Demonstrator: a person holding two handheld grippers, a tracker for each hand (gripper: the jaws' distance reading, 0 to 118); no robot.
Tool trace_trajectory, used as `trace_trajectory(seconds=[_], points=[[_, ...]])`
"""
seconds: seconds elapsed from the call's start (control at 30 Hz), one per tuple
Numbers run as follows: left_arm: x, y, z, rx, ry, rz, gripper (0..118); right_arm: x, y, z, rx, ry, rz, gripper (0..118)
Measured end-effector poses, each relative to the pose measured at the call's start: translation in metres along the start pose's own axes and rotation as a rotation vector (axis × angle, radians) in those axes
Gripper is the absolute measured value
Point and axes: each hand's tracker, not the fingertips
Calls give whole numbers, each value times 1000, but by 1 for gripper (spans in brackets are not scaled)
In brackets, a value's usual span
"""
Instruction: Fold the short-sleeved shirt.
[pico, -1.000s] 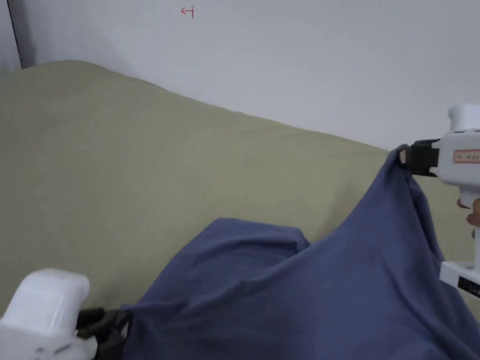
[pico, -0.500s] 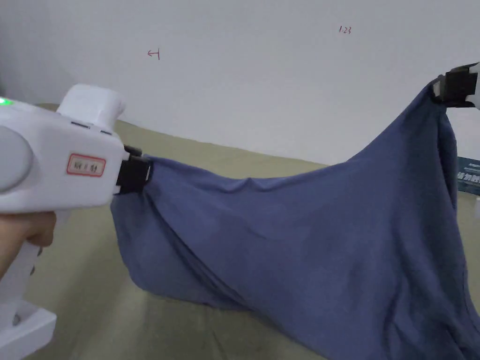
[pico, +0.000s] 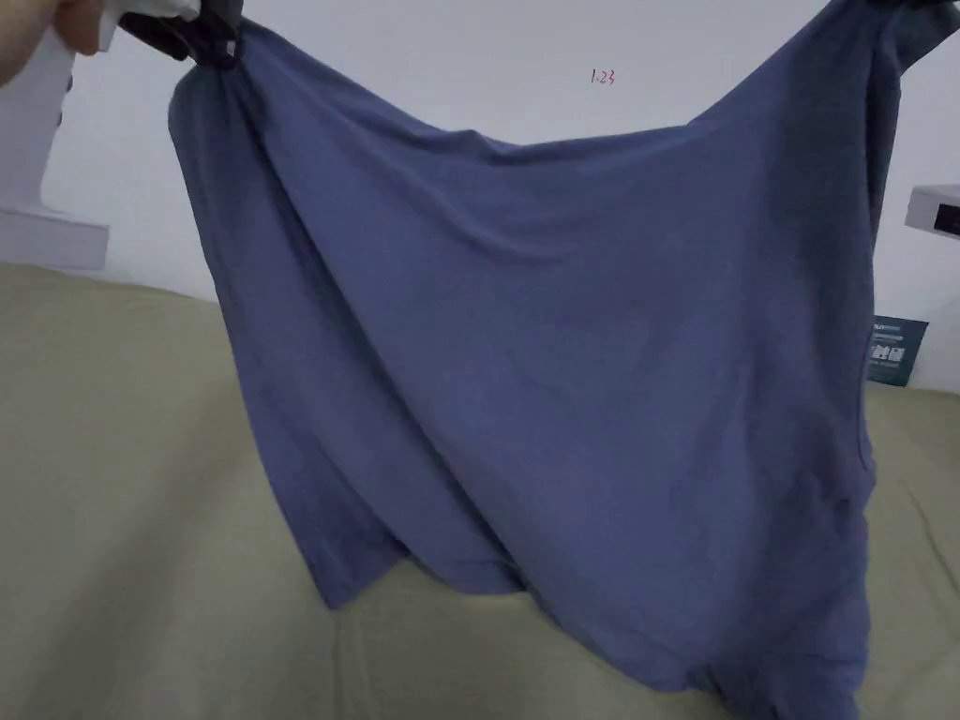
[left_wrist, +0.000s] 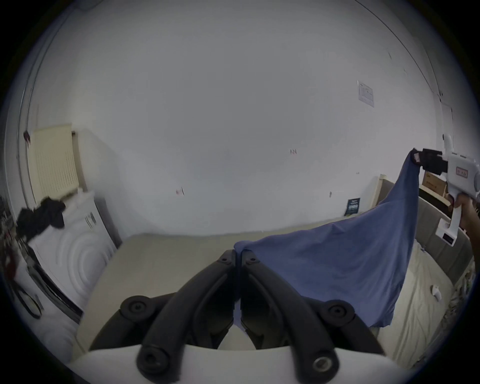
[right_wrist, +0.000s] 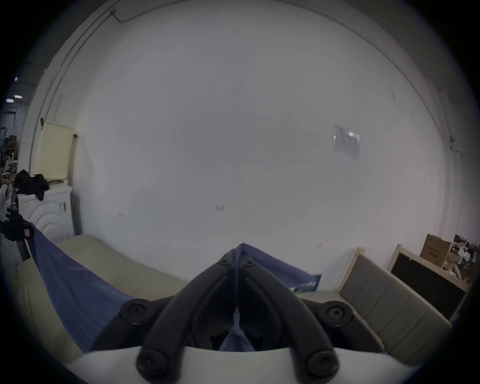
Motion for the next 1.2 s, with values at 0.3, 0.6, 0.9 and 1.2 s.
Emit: trace_trajectory(seconds=[0.3, 0.6, 0.9, 1.2], points=[[-5, 62, 15, 119, 136, -56, 0, 9, 66, 7, 130, -46, 35, 4], [-4, 65, 33, 134, 147, -103, 0, 5, 83, 36, 185, -16, 34, 4], [6, 14, 60, 51, 37, -181, 1, -9, 42, 98, 76, 52, 116, 4], [-8, -95, 79, -106, -79, -71, 1, -13, -55, 169, -93, 150, 11, 4]])
